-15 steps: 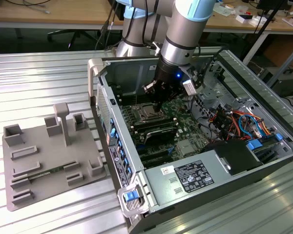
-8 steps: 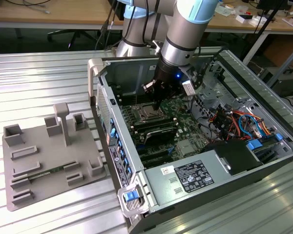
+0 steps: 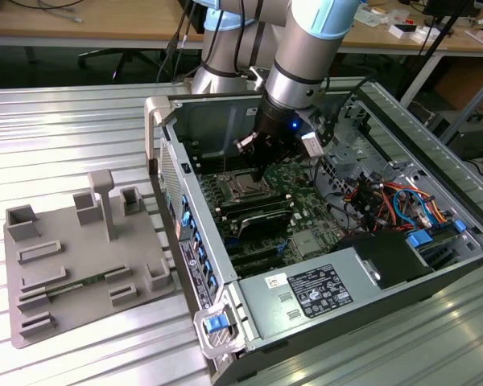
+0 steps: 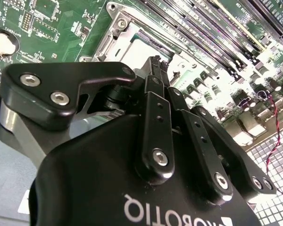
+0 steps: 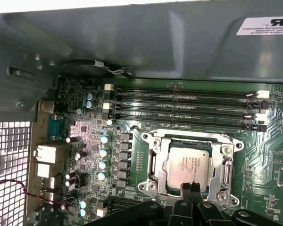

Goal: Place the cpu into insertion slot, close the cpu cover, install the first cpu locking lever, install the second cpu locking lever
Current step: 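Install the first cpu locking lever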

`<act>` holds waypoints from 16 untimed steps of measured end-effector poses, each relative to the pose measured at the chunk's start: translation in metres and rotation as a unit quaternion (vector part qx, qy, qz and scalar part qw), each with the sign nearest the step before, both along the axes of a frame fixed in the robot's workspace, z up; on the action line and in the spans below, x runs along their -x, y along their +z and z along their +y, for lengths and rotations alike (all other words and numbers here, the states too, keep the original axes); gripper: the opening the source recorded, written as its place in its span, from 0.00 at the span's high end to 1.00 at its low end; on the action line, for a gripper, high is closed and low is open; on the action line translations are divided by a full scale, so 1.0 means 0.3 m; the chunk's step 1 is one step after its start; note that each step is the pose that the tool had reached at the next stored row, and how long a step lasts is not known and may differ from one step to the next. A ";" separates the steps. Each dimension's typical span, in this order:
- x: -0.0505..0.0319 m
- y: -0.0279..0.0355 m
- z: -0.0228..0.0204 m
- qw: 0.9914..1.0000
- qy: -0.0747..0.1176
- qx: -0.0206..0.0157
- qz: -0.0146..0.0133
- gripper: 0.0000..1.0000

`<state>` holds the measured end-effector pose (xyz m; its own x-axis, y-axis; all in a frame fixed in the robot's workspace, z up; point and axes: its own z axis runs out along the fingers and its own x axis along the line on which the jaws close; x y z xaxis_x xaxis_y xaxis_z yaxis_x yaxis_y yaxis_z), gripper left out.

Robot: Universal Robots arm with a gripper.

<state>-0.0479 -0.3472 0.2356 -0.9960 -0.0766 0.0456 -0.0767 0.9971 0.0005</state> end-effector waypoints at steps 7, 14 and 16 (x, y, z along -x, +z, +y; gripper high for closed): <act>0.000 -0.001 0.000 1.000 0.001 0.000 -0.030 0.89; 0.000 -0.001 0.000 1.000 0.001 0.000 -0.030 0.89; 0.001 0.000 0.000 1.000 0.000 0.000 -0.030 0.89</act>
<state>-0.0481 -0.3472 0.2356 -0.9969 -0.0773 -0.0144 -0.0773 0.9970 -0.0043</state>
